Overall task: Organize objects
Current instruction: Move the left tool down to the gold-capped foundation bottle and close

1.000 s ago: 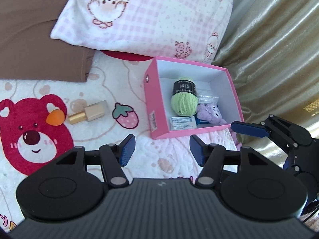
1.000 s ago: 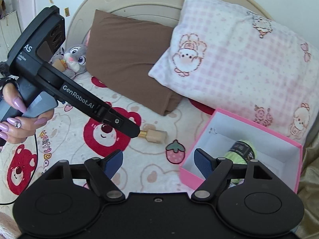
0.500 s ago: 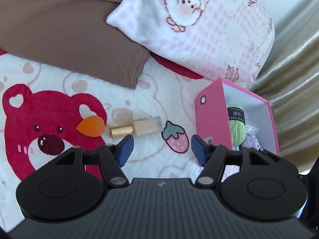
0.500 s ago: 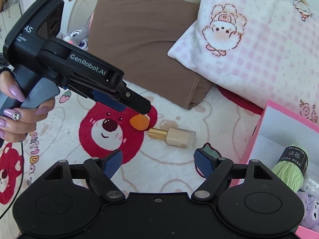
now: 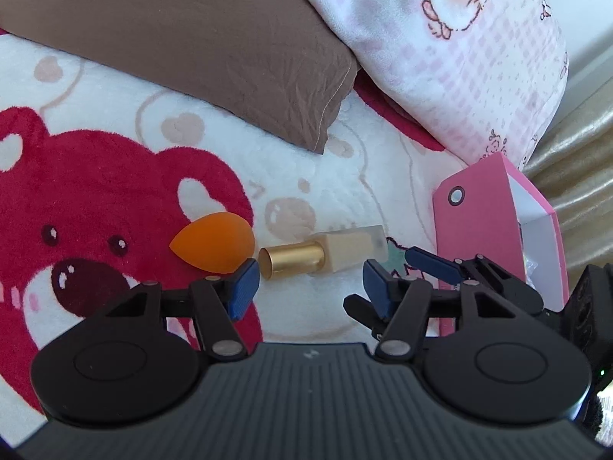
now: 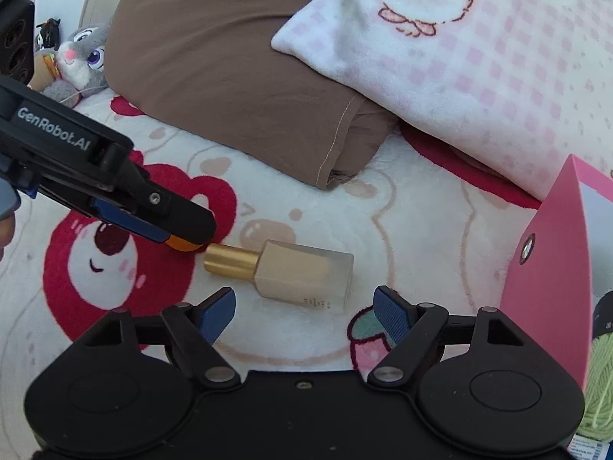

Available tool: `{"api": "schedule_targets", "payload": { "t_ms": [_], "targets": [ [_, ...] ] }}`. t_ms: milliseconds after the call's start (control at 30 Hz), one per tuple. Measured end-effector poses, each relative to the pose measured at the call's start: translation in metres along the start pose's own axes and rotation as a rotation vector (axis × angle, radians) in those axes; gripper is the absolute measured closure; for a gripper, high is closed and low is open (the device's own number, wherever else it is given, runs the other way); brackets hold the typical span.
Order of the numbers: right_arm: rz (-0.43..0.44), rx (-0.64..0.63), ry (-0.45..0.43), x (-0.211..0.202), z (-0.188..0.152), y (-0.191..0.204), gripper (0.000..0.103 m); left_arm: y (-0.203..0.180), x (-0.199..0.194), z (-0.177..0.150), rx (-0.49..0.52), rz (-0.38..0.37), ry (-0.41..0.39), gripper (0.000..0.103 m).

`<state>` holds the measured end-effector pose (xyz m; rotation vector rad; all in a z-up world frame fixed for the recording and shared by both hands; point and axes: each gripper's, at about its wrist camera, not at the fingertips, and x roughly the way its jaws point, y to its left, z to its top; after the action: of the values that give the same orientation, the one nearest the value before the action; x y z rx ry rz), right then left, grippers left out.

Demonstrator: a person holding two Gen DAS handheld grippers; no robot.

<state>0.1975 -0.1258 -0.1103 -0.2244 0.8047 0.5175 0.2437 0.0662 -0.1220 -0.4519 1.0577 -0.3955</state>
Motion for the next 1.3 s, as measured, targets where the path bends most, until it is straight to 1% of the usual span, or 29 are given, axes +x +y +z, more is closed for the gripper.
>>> {"api": "schedule_targets", "payload": {
  "t_ms": [67, 100, 167, 267, 333, 433, 533, 567, 600, 633, 700, 733, 800, 900, 933, 967, 1067, 1133, 1233, 1300],
  "targets": [
    [0.004, -0.028, 0.011, 0.009, 0.001, 0.0, 0.02, 0.002, 0.008, -0.002, 0.013, 0.003, 0.02, 0.048],
    [0.013, -0.046, 0.012, 0.012, 0.002, 0.0, 0.02, 0.003, 0.011, -0.003, 0.011, -0.003, 0.022, 0.051],
    [0.023, -0.071, 0.0, 0.016, 0.0, 0.0, 0.02, 0.007, 0.017, -0.004, 0.004, -0.009, 0.021, 0.053],
    [0.031, -0.073, 0.008, 0.026, -0.003, -0.001, 0.02, 0.004, 0.028, -0.005, 0.062, -0.031, 0.007, 0.053],
    [0.046, -0.084, 0.023, 0.032, -0.005, 0.0, 0.02, -0.003, 0.033, -0.009, 0.108, 0.014, -0.026, 0.053],
    [0.042, -0.073, -0.022, 0.035, -0.009, -0.002, 0.02, -0.014, 0.032, -0.016, 0.192, 0.042, -0.079, 0.052],
    [0.028, -0.054, -0.071, 0.036, -0.013, -0.004, 0.024, -0.016, 0.035, -0.02, 0.228, 0.058, -0.109, 0.051],
    [0.028, -0.045, -0.079, 0.036, -0.014, -0.005, 0.025, -0.017, 0.036, -0.02, 0.238, 0.062, -0.116, 0.05],
    [0.027, -0.032, -0.087, 0.036, -0.014, -0.007, 0.028, -0.018, 0.036, -0.02, 0.245, 0.066, -0.124, 0.05],
    [0.033, -0.013, -0.095, 0.036, -0.015, -0.01, 0.028, -0.019, 0.036, -0.02, 0.252, 0.069, -0.13, 0.048],
    [0.044, 0.011, -0.102, 0.035, -0.016, -0.013, 0.03, -0.02, 0.037, -0.02, 0.255, 0.061, -0.143, 0.041],
    [0.041, 0.009, -0.104, 0.034, -0.016, -0.014, 0.032, -0.021, 0.038, -0.02, 0.256, 0.061, -0.153, 0.04],
    [0.033, 0.004, -0.106, 0.032, -0.018, -0.014, 0.039, -0.023, 0.04, -0.02, 0.262, 0.067, -0.171, 0.037],
    [0.037, 0.014, -0.101, 0.028, -0.019, -0.016, 0.047, -0.027, 0.042, -0.021, 0.277, 0.07, -0.179, 0.034],
    [0.034, 0.004, -0.099, 0.028, -0.019, -0.015, 0.048, -0.029, 0.042, -0.022, 0.283, 0.075, -0.18, 0.033],
    [0.029, -0.003, -0.098, 0.027, -0.019, -0.013, 0.049, -0.029, 0.041, -0.023, 0.284, 0.07, -0.178, 0.031],
    [0.026, -0.001, -0.091, 0.024, -0.02, -0.012, 0.048, -0.027, 0.036, -0.025, 0.244, 0.042, -0.178, 0.031],
    [0.024, -0.009, -0.086, 0.02, -0.023, -0.01, 0.048, -0.022, 0.029, -0.026, 0.189, -0.004, -0.164, 0.031],
    [0.012, -0.053, -0.069, 0.011, -0.03, -0.003, 0.048, -0.013, 0.019, -0.03, 0.095, -0.081, -0.141, 0.031],
    [0.019, -0.072, -0.061, 0.006, -0.034, -0.001, 0.048, -0.01, 0.015, -0.035, 0.06, -0.098, -0.118, 0.031]
  ]
}}
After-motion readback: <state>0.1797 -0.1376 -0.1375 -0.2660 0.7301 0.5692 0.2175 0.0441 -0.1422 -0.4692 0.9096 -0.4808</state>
